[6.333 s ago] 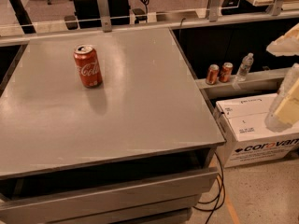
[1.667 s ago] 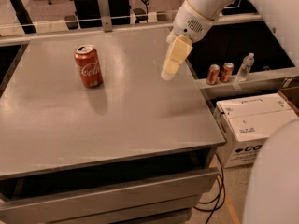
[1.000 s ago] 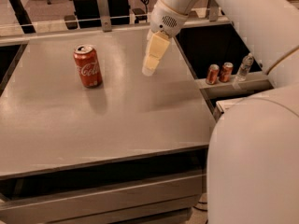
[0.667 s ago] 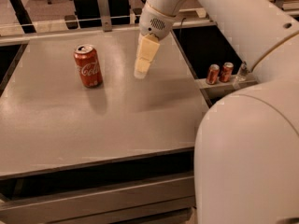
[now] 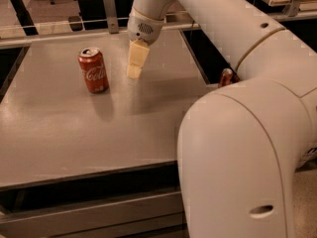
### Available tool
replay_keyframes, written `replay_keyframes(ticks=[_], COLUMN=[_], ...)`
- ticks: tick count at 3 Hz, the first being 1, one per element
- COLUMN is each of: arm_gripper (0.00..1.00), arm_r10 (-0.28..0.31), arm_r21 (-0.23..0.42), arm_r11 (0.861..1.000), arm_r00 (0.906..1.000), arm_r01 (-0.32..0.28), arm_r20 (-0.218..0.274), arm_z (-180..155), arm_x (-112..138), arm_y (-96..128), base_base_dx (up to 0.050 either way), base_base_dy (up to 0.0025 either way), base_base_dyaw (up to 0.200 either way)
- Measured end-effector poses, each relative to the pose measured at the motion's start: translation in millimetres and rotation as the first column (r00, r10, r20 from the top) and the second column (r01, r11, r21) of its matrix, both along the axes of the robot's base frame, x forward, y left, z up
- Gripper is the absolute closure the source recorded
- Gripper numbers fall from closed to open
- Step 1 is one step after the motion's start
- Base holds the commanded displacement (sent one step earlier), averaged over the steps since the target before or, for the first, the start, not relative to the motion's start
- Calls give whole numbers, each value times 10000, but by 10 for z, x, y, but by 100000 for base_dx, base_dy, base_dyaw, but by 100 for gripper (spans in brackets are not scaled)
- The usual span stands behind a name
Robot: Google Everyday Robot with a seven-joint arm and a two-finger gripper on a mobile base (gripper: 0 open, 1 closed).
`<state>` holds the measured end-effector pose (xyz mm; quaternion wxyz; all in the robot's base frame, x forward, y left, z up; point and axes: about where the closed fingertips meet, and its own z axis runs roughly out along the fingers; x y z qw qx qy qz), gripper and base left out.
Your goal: Knock orange can over
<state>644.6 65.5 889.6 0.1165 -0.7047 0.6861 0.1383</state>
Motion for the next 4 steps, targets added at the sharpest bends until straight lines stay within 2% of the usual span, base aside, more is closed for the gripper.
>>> replay_keyframes(ticks=[1,2,4], arm_gripper=[0,0,0], arm_r10=[110,497,1121], arm_r21=[223,608,746], arm_r11=[9997,9969,9906], arm_r00=[9999,9986,9929], arm_r01=[-111,-508,-1149], arm_r20=[75,195,407], arm_z=[-101,-172,-175], arm_x=[52,149,372], arm_y=[3,155,572], base_base_dx=[0,0,0], base_base_dy=[0,0,0], base_base_dyaw=[0,0,0])
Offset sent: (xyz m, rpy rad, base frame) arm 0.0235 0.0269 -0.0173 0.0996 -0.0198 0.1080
